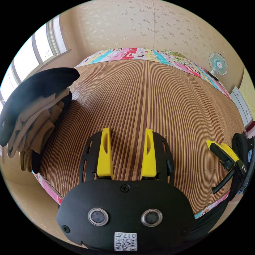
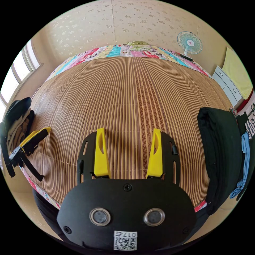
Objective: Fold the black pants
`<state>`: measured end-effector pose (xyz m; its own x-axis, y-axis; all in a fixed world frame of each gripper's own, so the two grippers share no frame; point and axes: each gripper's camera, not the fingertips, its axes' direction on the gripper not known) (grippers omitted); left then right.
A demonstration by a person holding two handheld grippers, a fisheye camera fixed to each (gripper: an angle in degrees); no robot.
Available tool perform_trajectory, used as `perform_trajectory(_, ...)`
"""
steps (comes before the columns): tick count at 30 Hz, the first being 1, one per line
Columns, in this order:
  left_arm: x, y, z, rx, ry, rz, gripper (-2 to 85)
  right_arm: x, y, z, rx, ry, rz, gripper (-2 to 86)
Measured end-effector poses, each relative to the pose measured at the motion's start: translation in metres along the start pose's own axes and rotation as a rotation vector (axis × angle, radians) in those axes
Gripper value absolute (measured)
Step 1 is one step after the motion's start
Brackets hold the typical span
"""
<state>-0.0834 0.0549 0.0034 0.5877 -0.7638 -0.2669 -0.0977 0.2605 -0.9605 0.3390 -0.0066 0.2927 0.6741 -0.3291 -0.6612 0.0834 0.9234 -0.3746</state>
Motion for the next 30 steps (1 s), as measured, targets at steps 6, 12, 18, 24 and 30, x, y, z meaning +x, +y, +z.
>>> perform_trajectory(6,0.006,0.002,0.000,0.000,0.000,-0.001,17.1,-0.001,-0.001,0.000,0.000,0.000,0.000,23.4)
perform_trajectory(12,0.013,0.004,0.000,0.000,0.001,-0.001,17.1,-0.002,-0.003,0.001,0.000,0.000,0.001,23.4)
perform_trajectory(18,0.022,0.005,0.000,-0.001,0.001,-0.002,17.1,-0.002,-0.006,0.001,0.000,0.000,0.001,23.4)
perform_trajectory(24,0.032,0.007,-0.001,-0.001,0.002,-0.003,17.1,-0.002,-0.009,0.000,0.000,0.000,0.001,23.4)
perform_trajectory(30,0.042,0.009,-0.001,-0.001,0.003,-0.004,17.2,-0.002,-0.012,-0.001,0.001,0.000,0.002,23.4)
